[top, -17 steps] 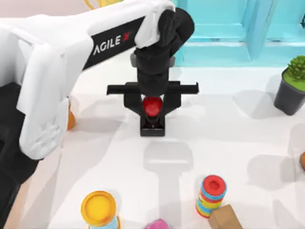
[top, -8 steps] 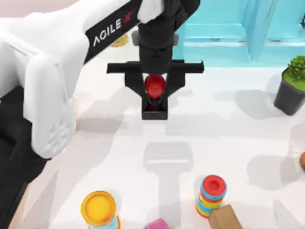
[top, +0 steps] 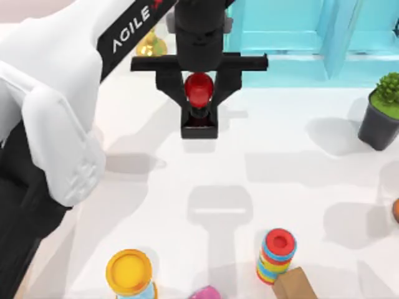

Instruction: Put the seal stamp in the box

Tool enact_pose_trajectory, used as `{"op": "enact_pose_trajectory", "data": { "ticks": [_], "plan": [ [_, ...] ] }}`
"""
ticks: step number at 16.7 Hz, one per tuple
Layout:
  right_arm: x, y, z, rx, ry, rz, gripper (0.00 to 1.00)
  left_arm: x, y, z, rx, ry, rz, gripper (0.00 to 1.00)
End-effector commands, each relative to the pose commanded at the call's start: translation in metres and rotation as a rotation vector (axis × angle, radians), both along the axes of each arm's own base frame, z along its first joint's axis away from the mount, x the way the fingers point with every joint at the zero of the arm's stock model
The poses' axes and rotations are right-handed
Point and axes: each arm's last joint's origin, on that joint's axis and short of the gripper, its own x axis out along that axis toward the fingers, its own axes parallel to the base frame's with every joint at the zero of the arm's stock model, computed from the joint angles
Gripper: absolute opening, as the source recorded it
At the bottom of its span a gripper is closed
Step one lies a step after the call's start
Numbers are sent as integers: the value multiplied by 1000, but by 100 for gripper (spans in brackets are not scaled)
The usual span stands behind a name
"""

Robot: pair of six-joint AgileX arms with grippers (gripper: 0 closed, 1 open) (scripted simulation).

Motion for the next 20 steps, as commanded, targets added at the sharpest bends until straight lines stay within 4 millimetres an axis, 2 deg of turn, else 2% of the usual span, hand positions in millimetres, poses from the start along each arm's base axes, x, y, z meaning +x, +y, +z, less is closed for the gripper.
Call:
{"op": "enact_pose_trajectory", "data": {
  "ticks": [5,6,8,10,14,17,20],
  "plan": [
    [0,0,0,0,0,0,100,1,5,4,-5,-7,-5,0],
    [0,0,0,0,0,0,100,3,13,10,-9,-14,-11,0],
    [0,0,0,0,0,0,100,7,40,26,-21,-36,-32,0],
    [0,0,0,0,0,0,100,10,81,48,-33,-69,-57,0],
    [0,0,0,0,0,0,100,0,184,82,-26,-129,-92,0],
    [0,0,0,0,0,0,100,-20,261,84,-1,-123,-83,0],
    [0,0,0,0,0,0,100,-44,321,68,13,-76,-49,0]
  ]
}}
